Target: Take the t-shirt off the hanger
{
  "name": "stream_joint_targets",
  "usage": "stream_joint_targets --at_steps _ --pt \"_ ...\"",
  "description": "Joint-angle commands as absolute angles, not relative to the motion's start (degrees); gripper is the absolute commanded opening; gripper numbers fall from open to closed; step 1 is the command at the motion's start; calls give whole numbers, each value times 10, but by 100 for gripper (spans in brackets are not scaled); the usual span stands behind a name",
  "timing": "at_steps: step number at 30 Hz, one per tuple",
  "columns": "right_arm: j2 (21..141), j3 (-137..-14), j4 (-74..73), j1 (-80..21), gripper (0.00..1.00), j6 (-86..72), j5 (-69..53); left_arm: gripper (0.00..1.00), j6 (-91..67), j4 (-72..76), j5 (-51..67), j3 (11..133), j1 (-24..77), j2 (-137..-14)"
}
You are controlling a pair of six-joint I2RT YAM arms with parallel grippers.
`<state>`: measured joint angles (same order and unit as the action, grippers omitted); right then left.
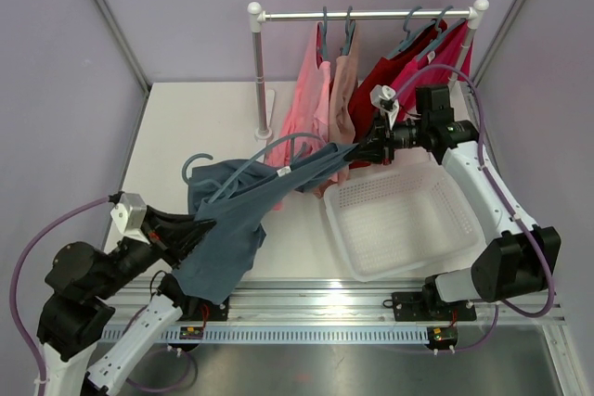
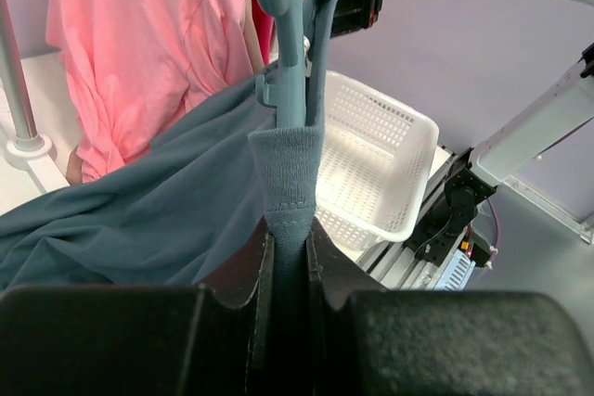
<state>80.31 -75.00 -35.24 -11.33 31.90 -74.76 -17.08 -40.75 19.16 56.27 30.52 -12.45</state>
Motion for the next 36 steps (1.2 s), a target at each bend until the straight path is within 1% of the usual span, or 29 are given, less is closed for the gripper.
stream_joint_targets --at_steps 1,3,6,8,10,14,16,17,18,21,22,25,30,34,36 --pt "809 -733 -297 -88 0 296 -722 0 -183 -358 159 608 305 -96" --pt "813 -725 -287 -95 0 288 -722 0 -189 -333 153 595 305 -93" --pt "823 -723 -296 -140 0 307 -694 0 -207 -267 145 550 305 -103" --pt "837 -739 -331 -201 0 343 -664 0 -222 -230 141 528 305 -120" --pt "844 -754 -348 -234 0 353 -638 0 -232 -179 138 499 305 -154" --pt "845 -757 -349 -250 0 364 -617 0 -229 -121 134 474 305 -199" --pt "839 -742 -348 -249 6 375 -588 0 -222 -108 141 466 305 -217" --pt "834 -739 -353 -249 12 389 -580 0 -220 -102 147 462 305 -222" --pt "831 -737 -361 -250 26 398 -571 0 -218 -94 158 460 305 -226" --pt "814 -743 -428 -250 44 455 -568 0 -206 -89 192 454 305 -241" --pt "801 -745 -442 -249 53 470 -567 0 -202 -85 201 453 305 -242" --pt "772 -762 -511 -249 64 525 -557 0 -194 -77 230 448 305 -238" --pt "735 -815 -620 -236 68 604 -522 0 -185 -69 247 449 305 -256" --pt "728 -940 -803 -171 69 691 -563 0 -160 -70 278 472 305 -316" --pt "722 -991 -843 -163 69 695 -554 0 -135 -73 315 482 305 -347"
